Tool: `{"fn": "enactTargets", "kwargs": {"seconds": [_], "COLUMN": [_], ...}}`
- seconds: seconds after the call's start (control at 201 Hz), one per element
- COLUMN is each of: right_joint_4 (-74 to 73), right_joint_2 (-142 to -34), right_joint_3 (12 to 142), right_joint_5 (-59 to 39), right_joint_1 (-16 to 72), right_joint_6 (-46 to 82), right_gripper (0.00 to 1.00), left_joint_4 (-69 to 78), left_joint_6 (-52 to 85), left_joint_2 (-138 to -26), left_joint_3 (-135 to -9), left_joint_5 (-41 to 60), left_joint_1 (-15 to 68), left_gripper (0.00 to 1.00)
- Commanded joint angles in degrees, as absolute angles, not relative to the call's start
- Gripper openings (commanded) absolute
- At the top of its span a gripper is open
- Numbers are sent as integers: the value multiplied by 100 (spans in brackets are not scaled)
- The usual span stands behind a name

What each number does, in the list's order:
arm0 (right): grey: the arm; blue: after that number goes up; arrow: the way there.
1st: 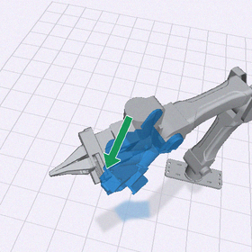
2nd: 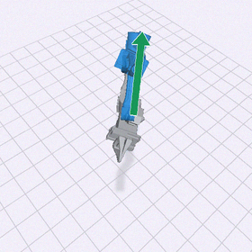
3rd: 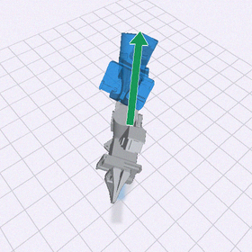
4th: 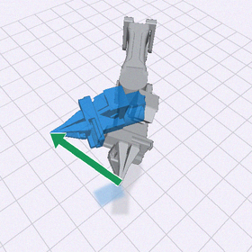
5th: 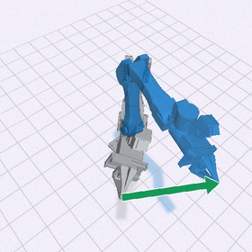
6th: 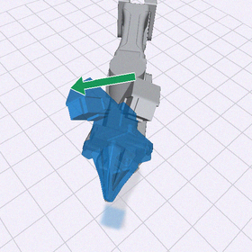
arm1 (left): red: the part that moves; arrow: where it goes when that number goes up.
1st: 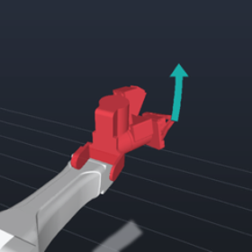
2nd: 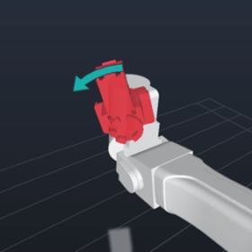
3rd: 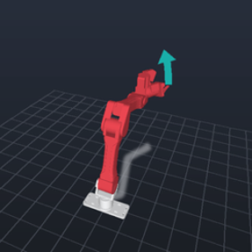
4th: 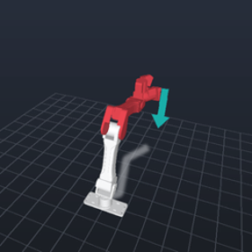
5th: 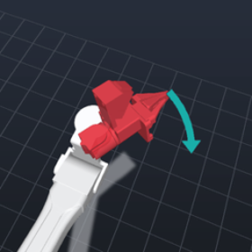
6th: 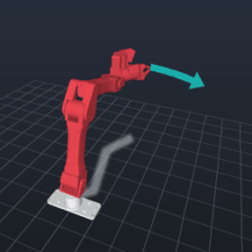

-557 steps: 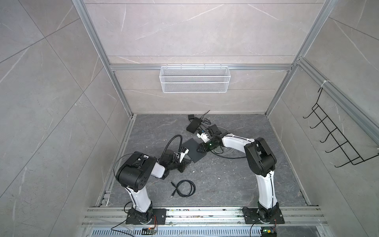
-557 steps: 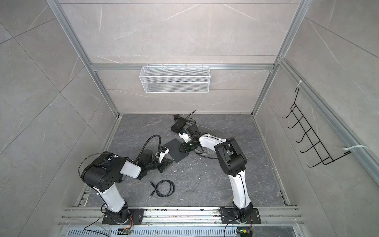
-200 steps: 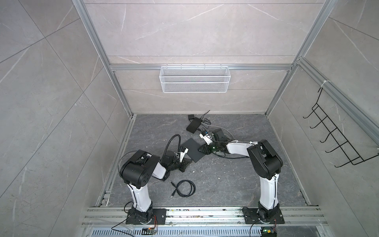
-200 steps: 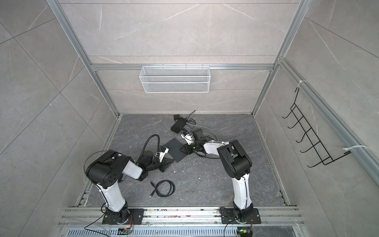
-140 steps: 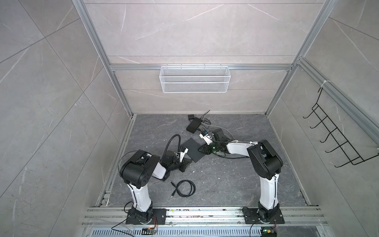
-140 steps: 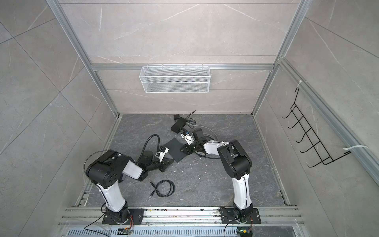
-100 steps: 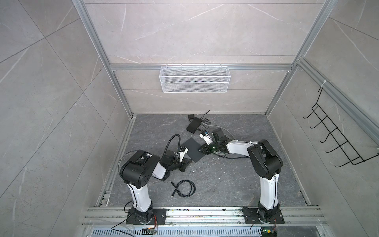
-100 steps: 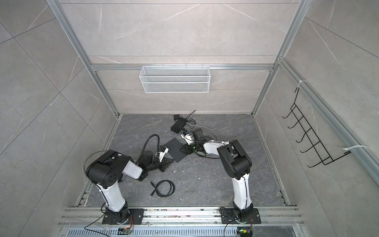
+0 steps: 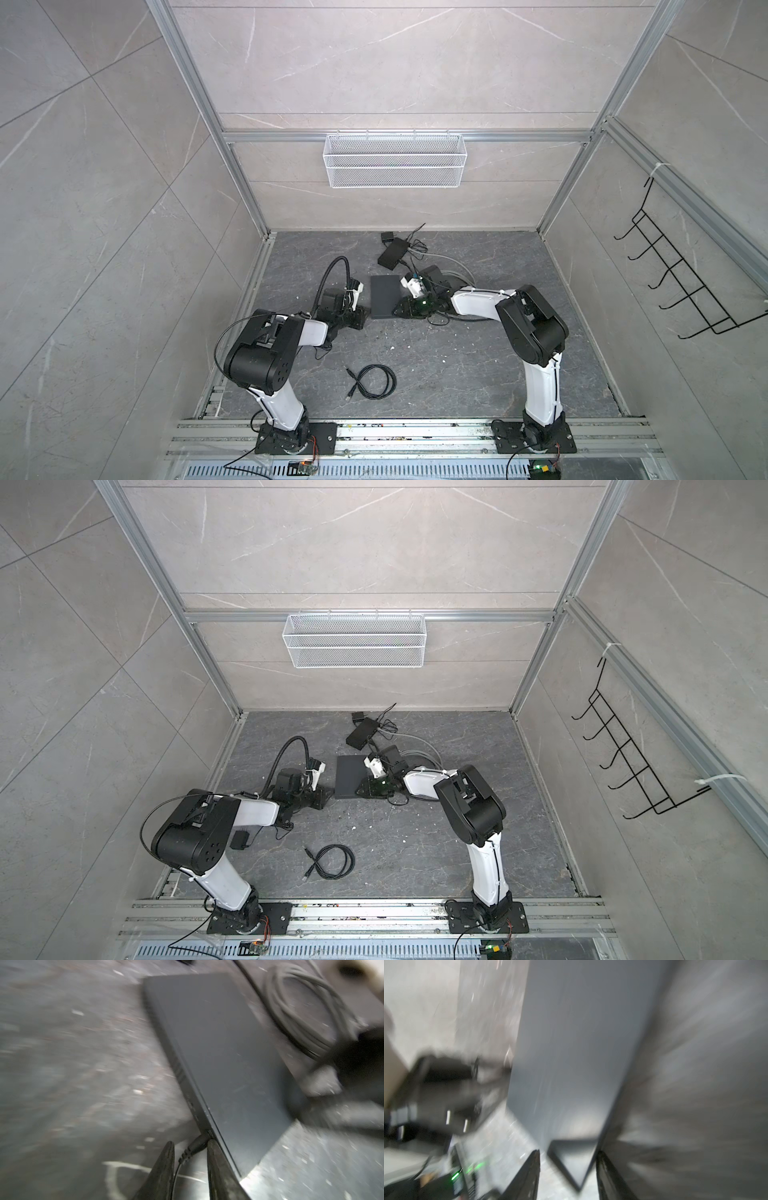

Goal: Insert the plug into the switch port

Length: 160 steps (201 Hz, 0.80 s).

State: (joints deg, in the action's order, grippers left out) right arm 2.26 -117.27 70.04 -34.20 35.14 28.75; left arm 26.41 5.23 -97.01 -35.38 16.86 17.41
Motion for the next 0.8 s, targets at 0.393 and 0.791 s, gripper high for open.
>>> {"fn": "enactTargets", "kwargs": {"seconds": [0.393, 0.791], "right_joint_4": [150, 878], "right_joint_2": [-11341, -11747], "right_joint_3": [6860, 7738], "right_joint_5": [-3905, -3015], "right_joint_1": [3685, 3232], "right_joint_6": [3170, 2628], "right_gripper": [53, 59], "left_joint_4": [1850, 946], "left_joint_6": [394, 1938], "left_joint_2": [-8536, -8737], "left_joint_3": [-4308, -5458], "left_joint_5": [2004, 1768], "left_joint_1": [1620, 593], "left_gripper": [37, 8]}}
